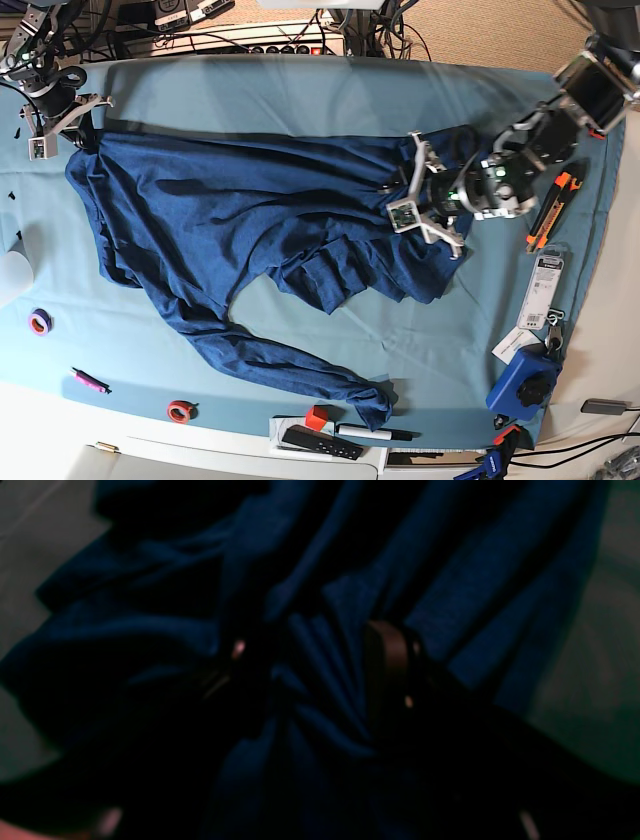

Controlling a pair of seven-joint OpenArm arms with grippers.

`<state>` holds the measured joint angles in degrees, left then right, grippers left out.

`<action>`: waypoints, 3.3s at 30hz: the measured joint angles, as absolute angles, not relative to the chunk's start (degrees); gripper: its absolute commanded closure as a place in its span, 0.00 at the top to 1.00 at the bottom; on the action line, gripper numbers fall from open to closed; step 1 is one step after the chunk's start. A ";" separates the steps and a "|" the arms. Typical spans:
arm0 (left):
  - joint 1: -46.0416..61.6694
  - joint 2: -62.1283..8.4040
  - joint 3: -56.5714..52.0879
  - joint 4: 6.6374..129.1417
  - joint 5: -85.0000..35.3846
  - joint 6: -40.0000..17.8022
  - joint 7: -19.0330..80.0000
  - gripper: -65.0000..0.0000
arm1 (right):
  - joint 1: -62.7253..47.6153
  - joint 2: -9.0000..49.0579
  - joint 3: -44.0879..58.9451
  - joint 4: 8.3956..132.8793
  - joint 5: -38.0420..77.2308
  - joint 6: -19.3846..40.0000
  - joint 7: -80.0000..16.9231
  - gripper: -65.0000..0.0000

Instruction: Layout the t-shirt on the table in an organized manner, then fold the t-shirt properly

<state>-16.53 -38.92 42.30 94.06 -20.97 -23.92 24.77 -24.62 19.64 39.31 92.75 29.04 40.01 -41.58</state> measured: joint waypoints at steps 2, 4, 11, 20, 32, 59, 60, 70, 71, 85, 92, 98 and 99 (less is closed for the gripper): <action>-16.53 -40.36 42.30 96.20 -22.98 -24.03 25.52 0.48 | -24.62 19.64 39.31 92.75 29.04 40.01 -41.58 0.00; -16.53 -41.91 42.30 98.21 -25.17 -24.10 26.22 0.48 | -24.62 19.64 39.31 92.75 29.04 39.99 -41.60 0.00; -14.33 -47.09 42.30 99.55 -26.83 -24.23 27.66 0.48 | -24.62 19.64 39.31 92.75 29.04 39.99 -41.60 0.00; -9.96 -50.02 42.35 99.55 -22.55 -22.92 26.11 0.48 | -24.62 19.64 39.31 92.75 29.04 39.99 -41.58 0.00; -9.67 -46.57 42.30 98.56 -17.17 -22.48 23.49 0.00 | -24.62 19.64 39.31 92.75 29.04 39.99 -41.58 0.00; -13.37 -32.97 28.91 122.41 -27.09 -24.93 21.39 0.00 | -24.60 19.51 39.31 92.75 29.02 39.99 -41.58 0.00; -14.79 -32.71 28.91 122.41 -27.07 -24.47 21.10 0.00 | -24.62 19.44 39.31 92.75 28.97 39.99 -41.60 0.00; -31.88 -32.56 28.91 115.26 -18.98 -16.56 19.16 0.00 | -24.60 16.38 39.31 92.75 29.02 39.97 -41.56 0.00; -33.45 -32.53 29.04 112.75 -18.96 -16.71 18.57 0.00 | -24.58 16.23 39.31 92.75 29.04 39.94 -41.52 0.00; -60.05 -24.12 29.52 74.06 -24.23 -19.77 13.72 0.00 | -24.27 15.75 39.24 92.95 30.70 40.56 -39.90 0.00; -65.23 -19.18 28.82 71.66 -24.36 -19.99 14.02 0.00 | -24.45 15.70 39.33 92.75 28.82 39.94 -41.54 0.00; -61.60 -19.11 28.86 71.64 -24.40 -21.43 20.16 0.00 | -24.58 15.70 39.35 92.73 27.53 39.94 -41.36 0.00; -60.20 -19.40 28.84 71.59 -24.34 -22.81 21.28 0.00 | -24.58 15.70 39.33 92.75 27.57 39.94 -41.36 0.00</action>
<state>-60.20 -19.40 28.84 71.59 -24.34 -22.81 21.28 -24.58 15.70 39.33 92.75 27.57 39.94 -41.36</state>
